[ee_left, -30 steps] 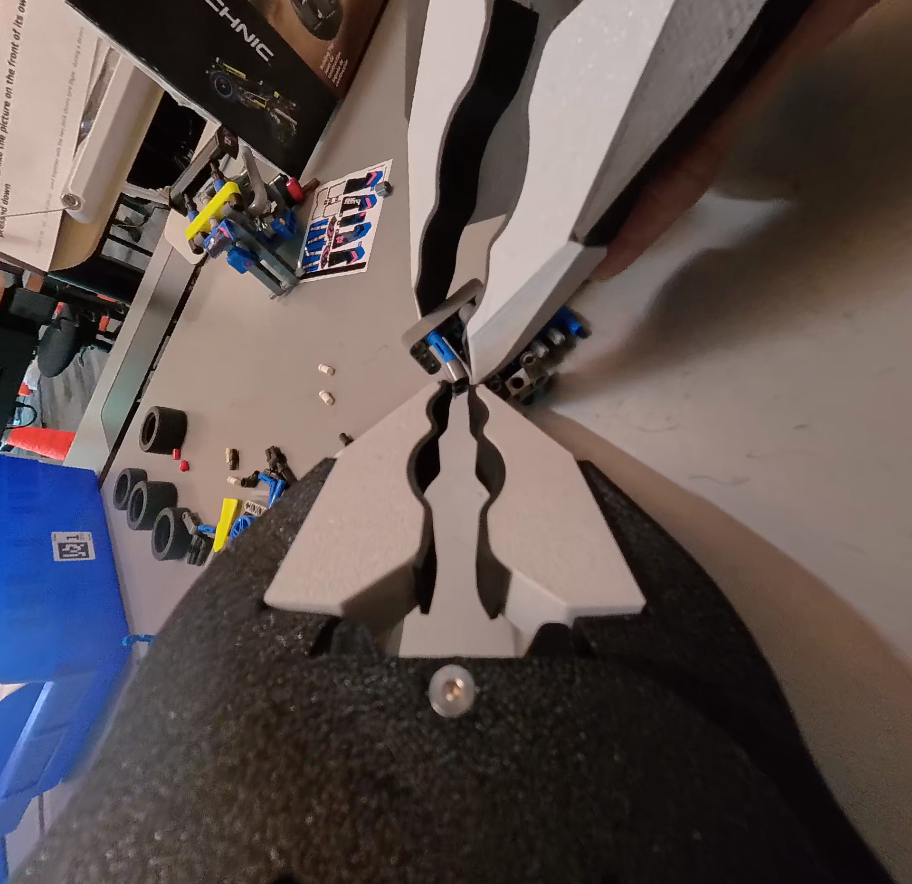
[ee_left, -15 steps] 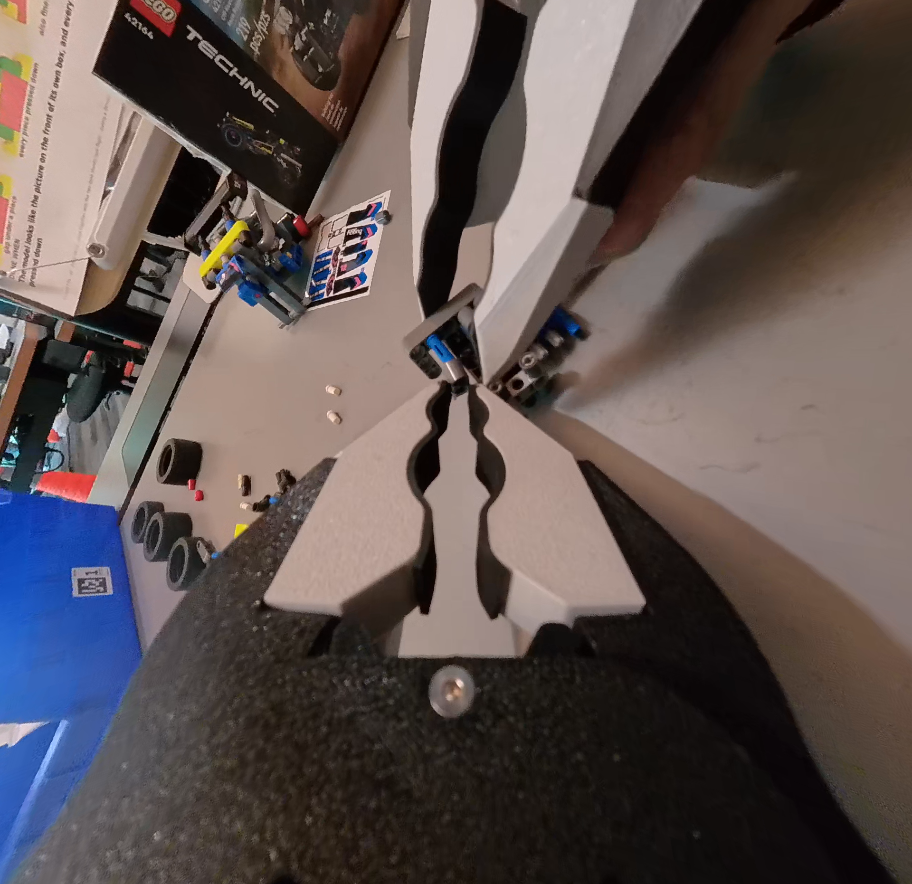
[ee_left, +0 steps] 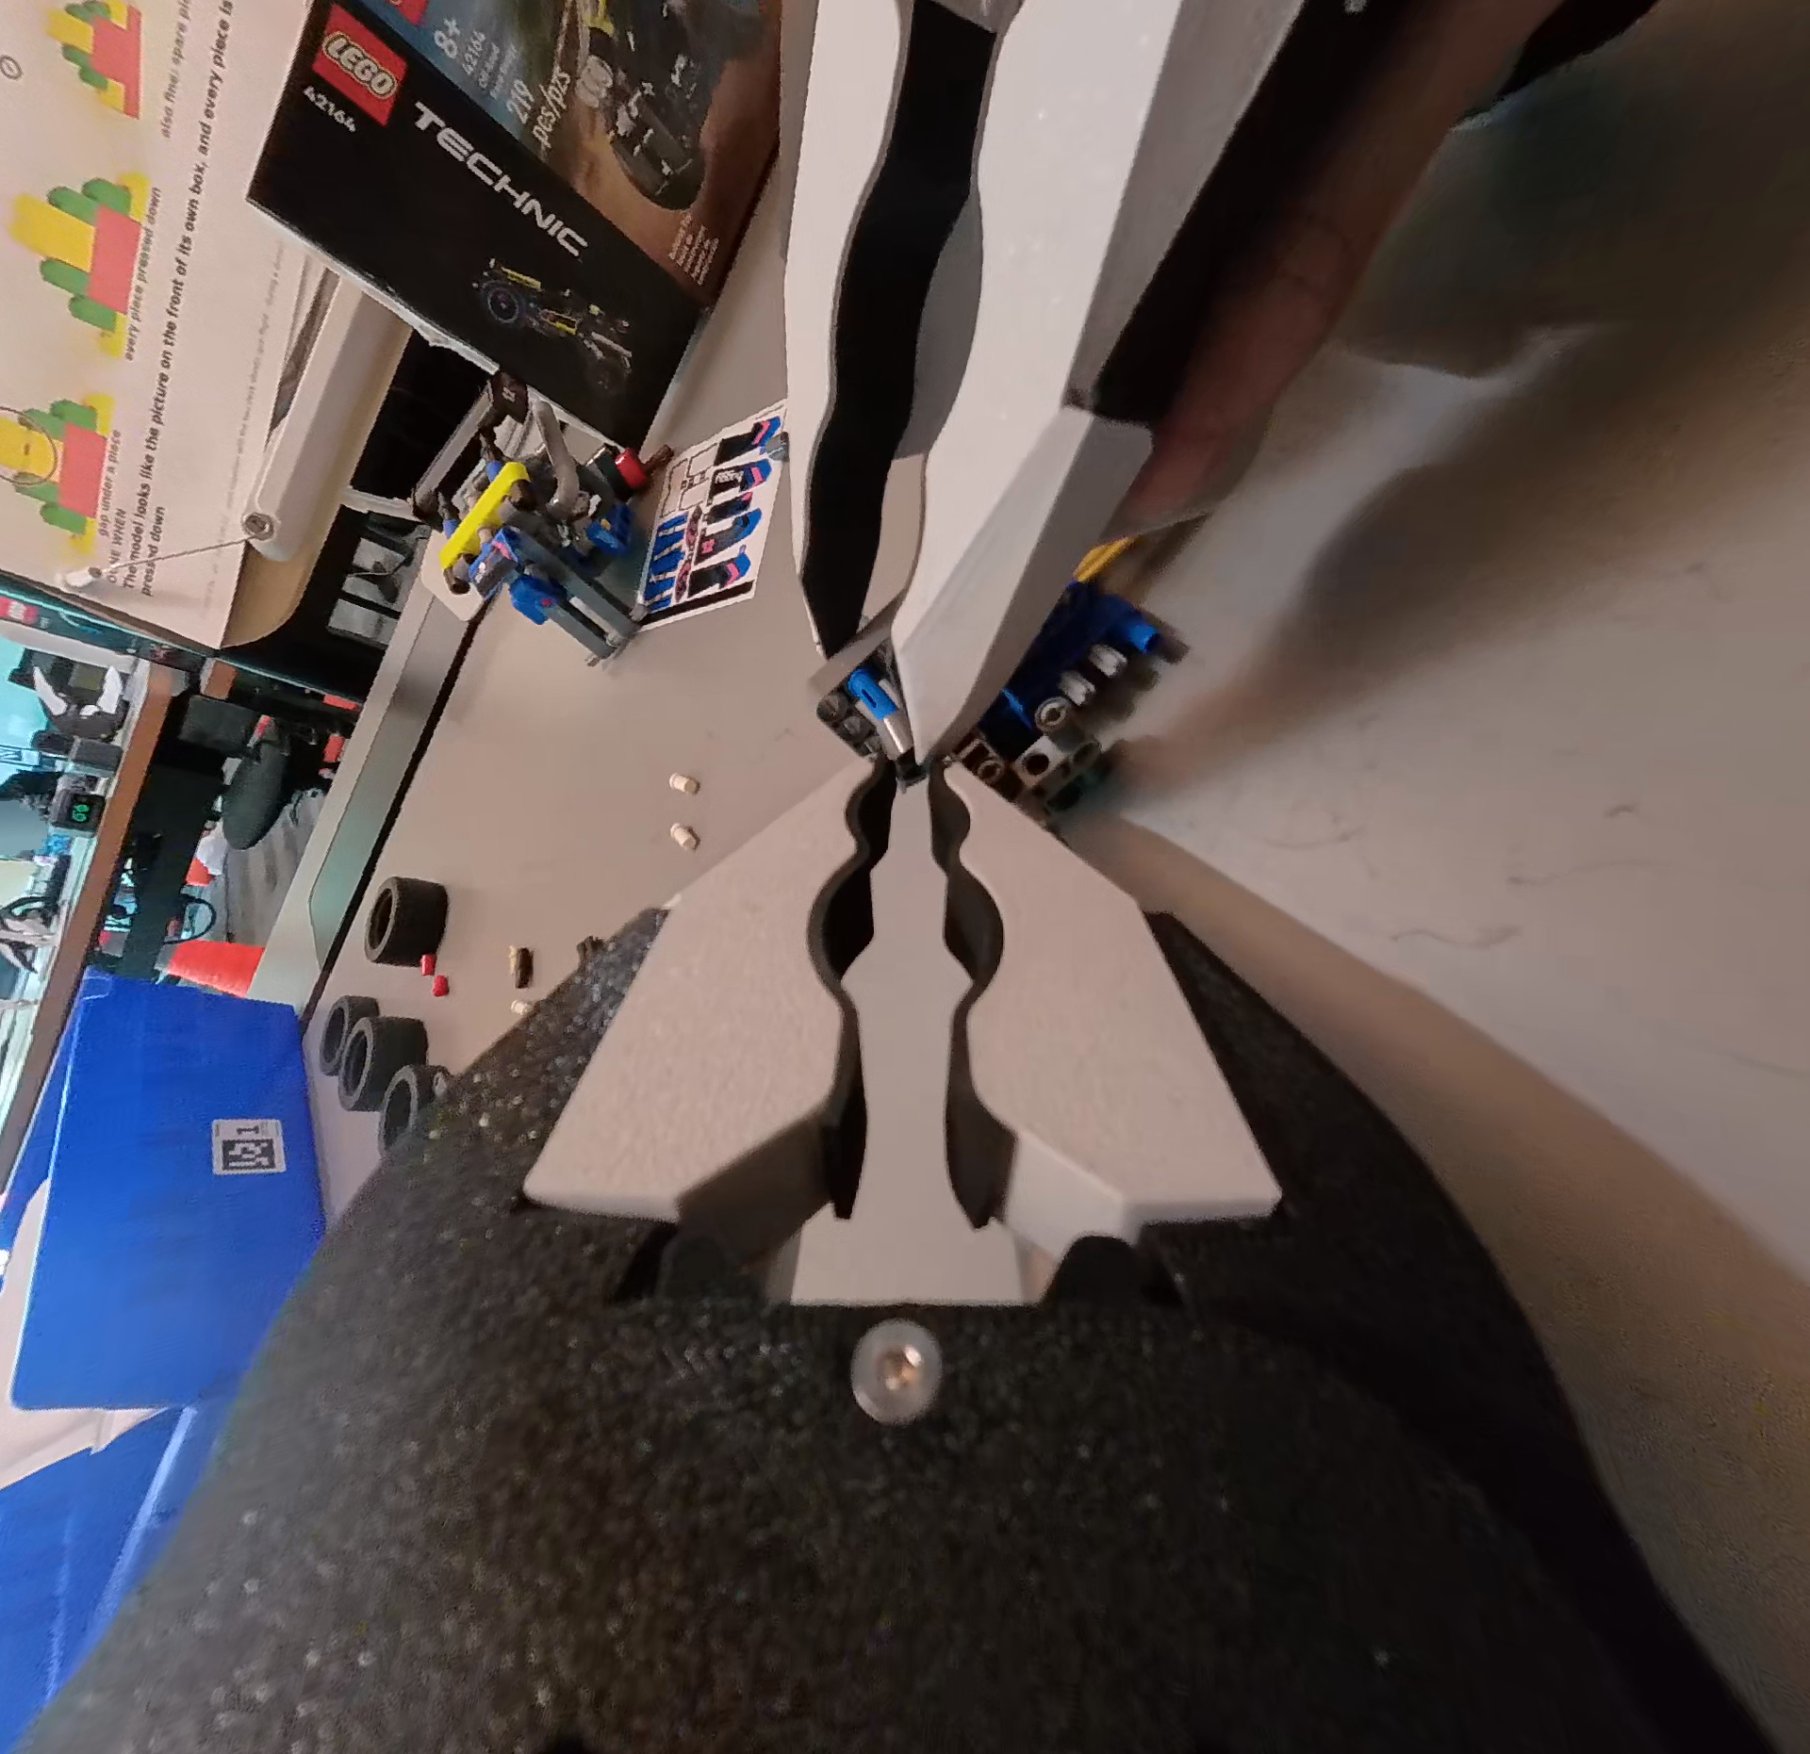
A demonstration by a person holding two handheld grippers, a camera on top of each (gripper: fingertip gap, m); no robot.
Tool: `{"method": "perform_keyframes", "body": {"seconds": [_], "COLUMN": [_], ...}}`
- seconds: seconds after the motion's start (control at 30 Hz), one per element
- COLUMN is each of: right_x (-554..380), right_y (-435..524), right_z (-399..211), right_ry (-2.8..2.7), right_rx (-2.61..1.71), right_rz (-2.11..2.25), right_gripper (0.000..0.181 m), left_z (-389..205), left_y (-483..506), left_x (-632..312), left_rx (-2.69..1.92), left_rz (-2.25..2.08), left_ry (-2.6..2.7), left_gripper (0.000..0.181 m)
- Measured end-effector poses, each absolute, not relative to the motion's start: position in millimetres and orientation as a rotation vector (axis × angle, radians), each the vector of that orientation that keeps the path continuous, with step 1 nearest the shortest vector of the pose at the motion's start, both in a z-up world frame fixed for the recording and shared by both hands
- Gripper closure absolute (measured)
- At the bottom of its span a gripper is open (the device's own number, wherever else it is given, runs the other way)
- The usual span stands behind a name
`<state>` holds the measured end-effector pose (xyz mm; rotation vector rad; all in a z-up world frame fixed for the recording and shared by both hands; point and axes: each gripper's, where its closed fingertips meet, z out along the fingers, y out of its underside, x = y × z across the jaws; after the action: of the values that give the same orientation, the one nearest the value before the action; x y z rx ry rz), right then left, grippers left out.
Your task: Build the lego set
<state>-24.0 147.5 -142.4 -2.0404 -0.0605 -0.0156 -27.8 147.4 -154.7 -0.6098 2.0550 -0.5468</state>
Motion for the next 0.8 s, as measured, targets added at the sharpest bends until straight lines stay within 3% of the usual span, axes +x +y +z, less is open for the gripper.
{"method": "perform_keyframes", "body": {"seconds": [0.8], "right_x": [-20.6], "right_y": [143.3], "right_z": [-143.6], "right_ry": [-0.004], "right_rx": [-2.035], "right_rz": [0.046], "right_gripper": [0.153], "left_z": [-156.0], "left_y": [140.9], "left_x": [-26.1], "left_rx": [-0.589], "left_rz": [-0.705], "left_ry": [2.017], "left_gripper": [0.179]}}
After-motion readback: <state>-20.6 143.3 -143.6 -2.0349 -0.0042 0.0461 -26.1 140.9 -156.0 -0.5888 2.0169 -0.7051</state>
